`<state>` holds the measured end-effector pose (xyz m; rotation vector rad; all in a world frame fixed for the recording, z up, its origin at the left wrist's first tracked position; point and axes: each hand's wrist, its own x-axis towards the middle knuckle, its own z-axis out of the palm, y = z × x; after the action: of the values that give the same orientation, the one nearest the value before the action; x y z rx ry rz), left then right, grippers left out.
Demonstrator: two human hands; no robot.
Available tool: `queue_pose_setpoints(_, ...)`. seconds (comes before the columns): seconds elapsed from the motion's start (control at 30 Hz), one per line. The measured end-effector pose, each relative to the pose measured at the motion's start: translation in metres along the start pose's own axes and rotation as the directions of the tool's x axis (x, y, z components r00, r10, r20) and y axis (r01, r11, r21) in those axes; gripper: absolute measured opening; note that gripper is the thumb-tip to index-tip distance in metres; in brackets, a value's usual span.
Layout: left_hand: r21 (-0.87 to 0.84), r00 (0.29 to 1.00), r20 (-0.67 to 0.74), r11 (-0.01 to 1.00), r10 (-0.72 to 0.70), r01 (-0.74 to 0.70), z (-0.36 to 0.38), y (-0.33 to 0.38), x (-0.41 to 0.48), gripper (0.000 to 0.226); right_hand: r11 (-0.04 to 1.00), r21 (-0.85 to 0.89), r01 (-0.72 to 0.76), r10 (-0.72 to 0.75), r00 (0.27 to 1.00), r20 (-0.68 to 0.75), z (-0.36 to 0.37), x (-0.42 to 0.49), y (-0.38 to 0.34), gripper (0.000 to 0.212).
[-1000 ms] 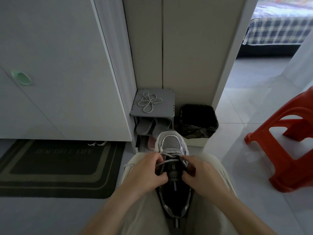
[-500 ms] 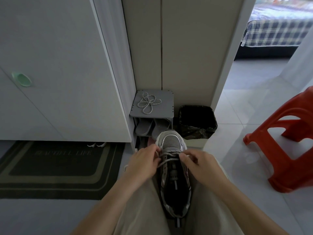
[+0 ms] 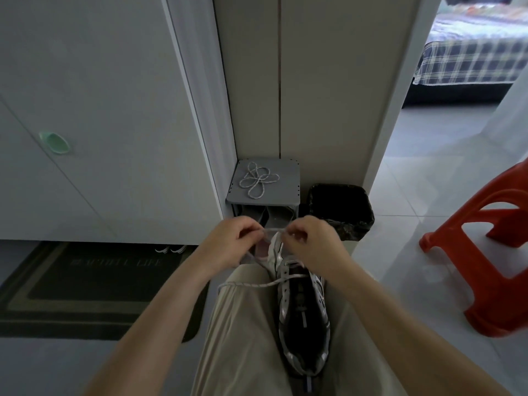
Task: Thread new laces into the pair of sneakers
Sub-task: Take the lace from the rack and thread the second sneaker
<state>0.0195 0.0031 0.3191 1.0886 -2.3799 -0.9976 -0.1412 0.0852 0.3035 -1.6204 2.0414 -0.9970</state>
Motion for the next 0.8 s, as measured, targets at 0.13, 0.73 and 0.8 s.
queue_pose_setpoints(0.13,-0.174,0.997,-0.061,0.984,-0.055,0.044,-0.010,-0.010,-0.004,0.018,0.973,0.227,-0.035,0.047,0.998,-0.045,-0.017,0.006,-0.012,0.010)
queue_pose_setpoints(0.73,0.016,0.960,-0.103,0.964,-0.262,0.265,0.007,-0.072,-0.009,0.007,0.763,0.647,-0.002,0.136,0.978,-0.157,-0.061,0.019,-0.044,0.012)
queue_pose_setpoints(0.8,0.084,0.955,-0.100,0.954,-0.280,0.288,0.009,-0.076,-0.013,0.009,0.746,0.665,0.009,0.140,0.975,-0.171,-0.061,0.019,-0.044,0.010)
